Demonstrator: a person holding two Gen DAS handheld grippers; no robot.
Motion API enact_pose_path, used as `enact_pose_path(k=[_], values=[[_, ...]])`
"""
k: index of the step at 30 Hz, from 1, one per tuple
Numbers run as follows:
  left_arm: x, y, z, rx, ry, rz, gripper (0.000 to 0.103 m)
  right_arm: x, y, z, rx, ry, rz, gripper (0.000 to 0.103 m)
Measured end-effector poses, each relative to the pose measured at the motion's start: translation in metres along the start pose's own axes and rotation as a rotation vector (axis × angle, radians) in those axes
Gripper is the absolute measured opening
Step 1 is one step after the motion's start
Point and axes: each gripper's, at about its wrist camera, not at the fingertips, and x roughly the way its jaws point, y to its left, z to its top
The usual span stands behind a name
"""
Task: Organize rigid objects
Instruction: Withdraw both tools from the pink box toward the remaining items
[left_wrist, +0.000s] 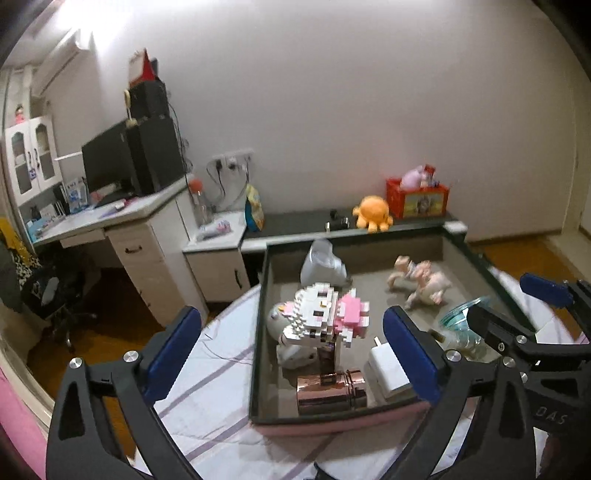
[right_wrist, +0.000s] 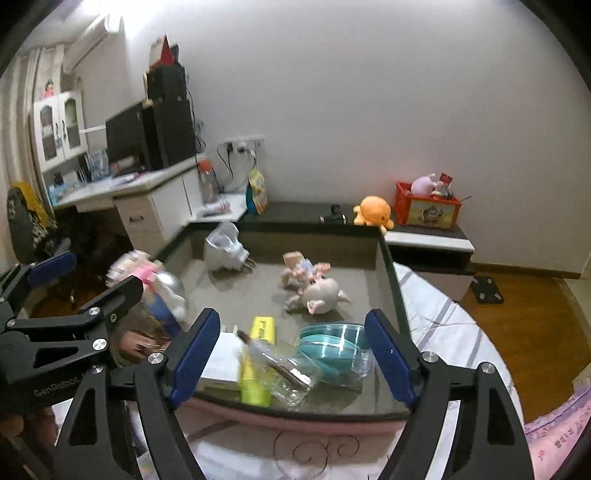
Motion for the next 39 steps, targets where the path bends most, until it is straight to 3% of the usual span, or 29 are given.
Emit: enact_pose_path(k=[4,6,13,21,31,39], values=[[-0.041,0.006,0.000,-0.020,-0.072,0.010,0.103,-0.039,0.007,0.001,-0.011,-0.071,-0.019,0.093],[-0.066,0.010,-0.003,-0.039,-0.108,0.000,0.103,-0.064,0.010,0.000,-0.009,-0.112,-0.016,0.103],[-0.138,0.007,-0.028,0.010,-0.183,0.017,0.103,-0.137,0.026,-0.017,-0.040,-0.242,-0.032,0.103],[-0.204,0.008,-0.052,-0.004,-0.260,0.036,0.103,-0.193,0.038,-0.046,-0.047,-0.302,-0.049,0.103],[-0.247,0.010,-0.074,-0.035,-0.365,0.022,0.103,-0.233,0.046,-0.070,-0.022,-0.337,-0.040,0.103],[-0.248,0.007,-0.083,-0.037,-0.339,-0.012,0.103,-0.243,0.046,-0.084,-0.024,-0.326,-0.070,0.103]])
